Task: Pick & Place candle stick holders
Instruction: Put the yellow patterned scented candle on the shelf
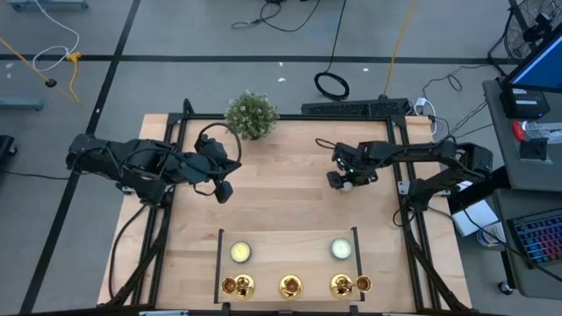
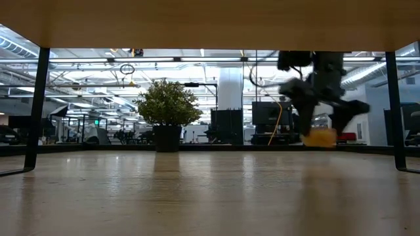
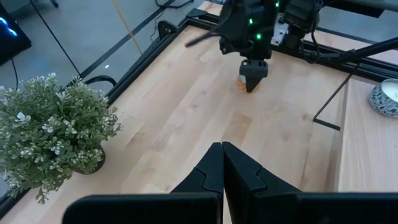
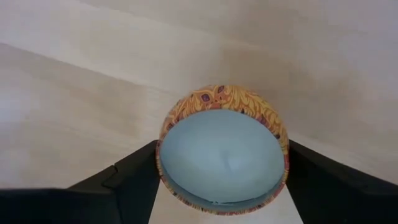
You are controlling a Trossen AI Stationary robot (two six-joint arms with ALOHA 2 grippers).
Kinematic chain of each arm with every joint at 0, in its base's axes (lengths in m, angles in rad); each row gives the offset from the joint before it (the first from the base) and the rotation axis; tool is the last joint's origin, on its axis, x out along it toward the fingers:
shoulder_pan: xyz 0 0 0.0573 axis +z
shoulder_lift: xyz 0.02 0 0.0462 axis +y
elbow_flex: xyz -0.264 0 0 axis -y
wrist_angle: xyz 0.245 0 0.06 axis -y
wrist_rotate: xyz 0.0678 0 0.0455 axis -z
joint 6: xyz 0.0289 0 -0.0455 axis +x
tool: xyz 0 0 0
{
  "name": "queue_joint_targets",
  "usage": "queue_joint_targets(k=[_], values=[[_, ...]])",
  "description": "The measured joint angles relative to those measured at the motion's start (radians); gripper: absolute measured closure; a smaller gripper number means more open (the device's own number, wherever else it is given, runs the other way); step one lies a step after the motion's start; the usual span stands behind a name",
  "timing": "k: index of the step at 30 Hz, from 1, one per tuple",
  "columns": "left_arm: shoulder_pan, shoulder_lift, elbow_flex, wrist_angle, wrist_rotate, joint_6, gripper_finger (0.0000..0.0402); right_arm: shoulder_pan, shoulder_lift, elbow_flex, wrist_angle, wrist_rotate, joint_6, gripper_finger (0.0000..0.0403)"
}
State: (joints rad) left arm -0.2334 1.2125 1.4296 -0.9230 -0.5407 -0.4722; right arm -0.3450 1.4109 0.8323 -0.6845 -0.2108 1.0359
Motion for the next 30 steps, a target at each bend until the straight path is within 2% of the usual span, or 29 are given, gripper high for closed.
queue_joint_targets(k=[8,14,18,20,22,24,30], values=[[0.058,0.0,0.0,0.0,-0.005,0.062,0.0392,0.0,0.0,0.256,0.043,0.016,-0.02,0.0113],[0.091,0.0,0.0,0.005,0.009,0.294,0.0386,0.0,0.0,0.43,0.079,0.066,-0.03,0.0113],[0.098,0.018,0.002,0.077,0.046,0.5,0.037,0.015,-0.001,0.49,0.088,0.119,-0.038,0.0113],[0.1,0.046,0.014,0.118,0.091,0.559,0.0343,0.024,-0.001,0.493,0.097,0.135,-0.032,0.0113],[0.101,0.103,0.048,0.146,0.094,0.586,0.0304,0.033,0.0,0.493,0.105,0.138,-0.027,0.0113],[0.101,0.169,0.098,0.146,0.035,0.597,0.0254,0.045,0.0,0.493,0.119,0.15,-0.019,0.0113],[0.111,0.409,0.309,-0.044,-0.116,0.575,0.0095,0.084,0.0,0.493,0.165,0.192,0.003,0.0113]])
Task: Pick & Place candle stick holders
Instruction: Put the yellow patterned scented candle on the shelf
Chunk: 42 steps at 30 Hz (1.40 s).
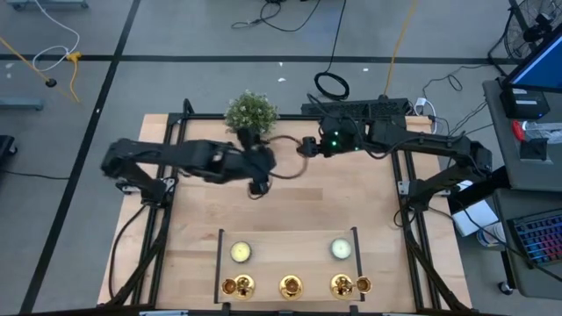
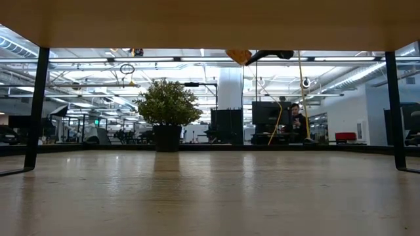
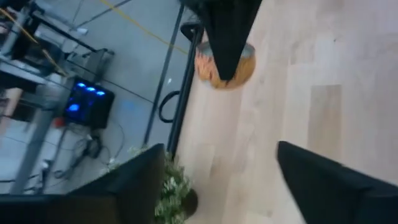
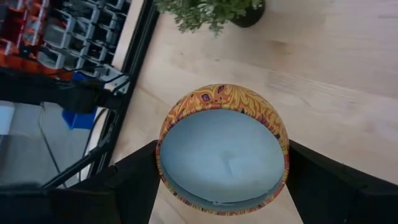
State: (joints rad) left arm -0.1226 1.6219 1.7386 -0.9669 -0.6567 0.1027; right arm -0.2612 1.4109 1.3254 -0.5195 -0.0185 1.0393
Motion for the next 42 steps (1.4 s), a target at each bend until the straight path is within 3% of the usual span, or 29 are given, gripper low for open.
queue_joint_targets(k=[4,6,10,15,18,29,42], values=[[0.003,0.099,0.077,-0.021,-0.022,0.043,0.0018,0.018,0.0,0.0,0.016,-0.005,0.008,0.0113],[0.007,0.125,0.099,-0.014,-0.018,0.053,0.0008,0.028,0.0,0.0,0.033,-0.005,0.008,0.0113],[0.027,0.137,0.1,0.032,-0.012,0.04,0.0033,0.048,0.0,0.0,0.05,-0.008,0.008,0.0112],[0.056,0.131,0.1,0.098,0.064,0.033,0.0056,0.071,0.0,0.0,0.091,-0.011,0.008,0.0112],[0.065,0.13,0.101,0.082,0.108,0.029,0.0052,0.076,0.0,0.0,0.107,-0.014,0.008,0.0112],[0.064,0.13,0.101,0.063,0.117,0.038,0.0013,0.08,0.0,0.0,0.195,-0.065,0.015,0.0112],[0.069,0.14,0.101,0.107,0.164,0.054,0.0011,0.087,0.0,0.0,0.208,-0.088,0.023,0.0112]])
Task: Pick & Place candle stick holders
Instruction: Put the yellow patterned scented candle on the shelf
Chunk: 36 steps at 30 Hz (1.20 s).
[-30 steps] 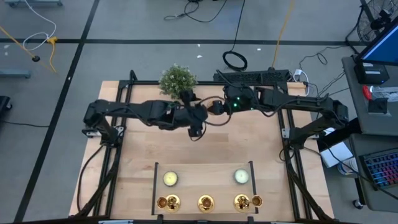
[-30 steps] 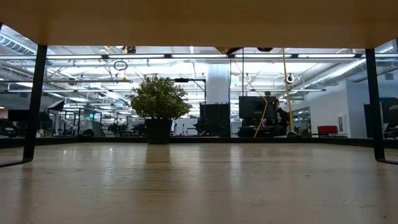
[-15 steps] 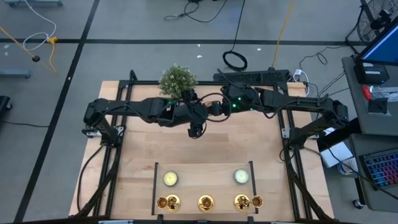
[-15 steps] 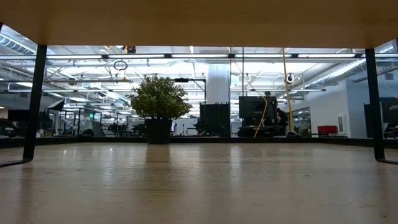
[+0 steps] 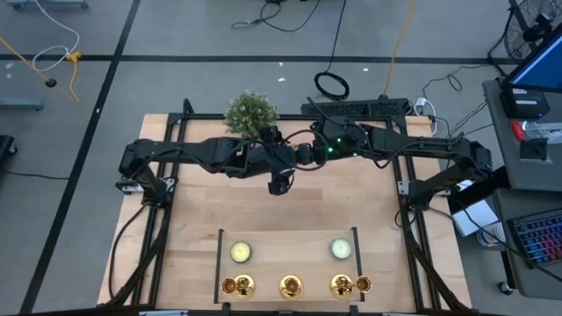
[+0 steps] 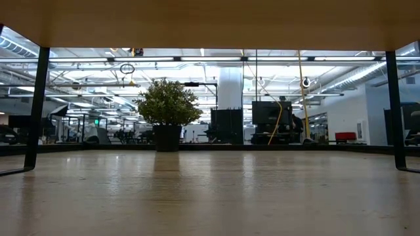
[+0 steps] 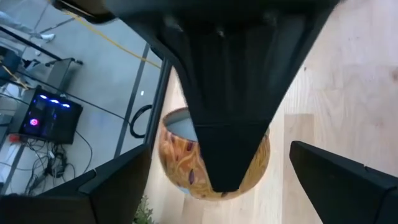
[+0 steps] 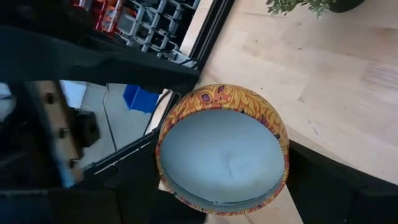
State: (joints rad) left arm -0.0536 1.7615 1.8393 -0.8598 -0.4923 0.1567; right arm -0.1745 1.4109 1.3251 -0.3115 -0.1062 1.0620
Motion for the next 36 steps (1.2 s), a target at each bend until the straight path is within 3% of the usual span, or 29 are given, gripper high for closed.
queue_joint_targets(k=[21,31,36], values=[[0.01,0.02,0.0,0.026,0.021,0.008,0.0014,0.013,0.0,0.0,0.017,0.004,0.0,0.0112],[0.017,0.019,0.0,0.027,0.041,0.016,0.0102,0.013,0.0,0.0,0.015,0.003,-0.001,0.0112],[0.021,0.019,0.0,0.026,0.046,0.014,0.0104,0.013,0.0,0.0,0.018,0.005,-0.004,0.0112]])
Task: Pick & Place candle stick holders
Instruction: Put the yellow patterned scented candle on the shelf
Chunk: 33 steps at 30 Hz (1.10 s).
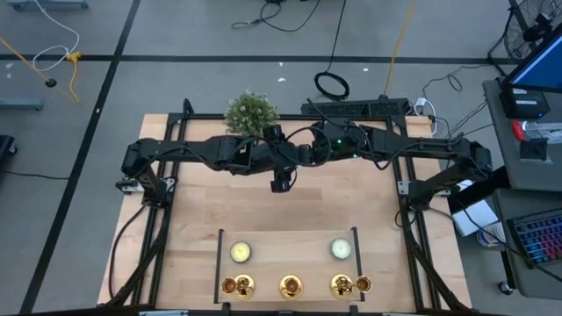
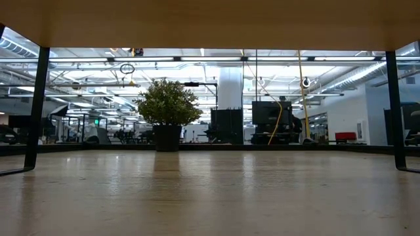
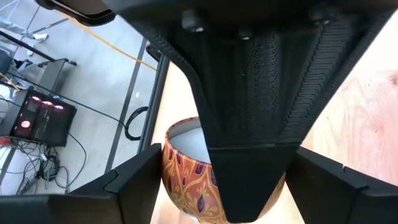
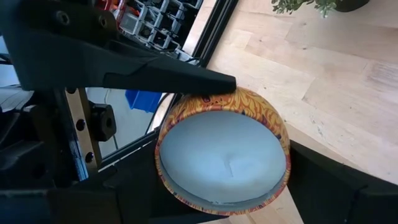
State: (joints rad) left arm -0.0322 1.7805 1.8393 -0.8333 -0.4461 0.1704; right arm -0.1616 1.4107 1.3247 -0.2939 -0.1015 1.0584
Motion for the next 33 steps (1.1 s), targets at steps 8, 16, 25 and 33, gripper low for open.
queue_joint_targets(k=[8,16,25,33], values=[[0.0,0.0,0.0,-0.004,0.0,-0.026,0.01,0.0,0.0,0.0,0.004,0.0,-0.002,0.0103],[0.0,-0.002,0.0,-0.011,0.0,-0.061,0.0113,0.0,0.0,-0.001,0.015,0.0,-0.004,0.0096],[-0.008,-0.003,0.0,-0.082,0.003,-0.148,0.0113,0.0,0.0,-0.001,0.016,-0.002,-0.02,0.0095],[-0.018,-0.018,0.001,-0.102,0.039,-0.208,0.0113,-0.003,0.0,-0.001,0.027,-0.006,-0.019,0.0094]])
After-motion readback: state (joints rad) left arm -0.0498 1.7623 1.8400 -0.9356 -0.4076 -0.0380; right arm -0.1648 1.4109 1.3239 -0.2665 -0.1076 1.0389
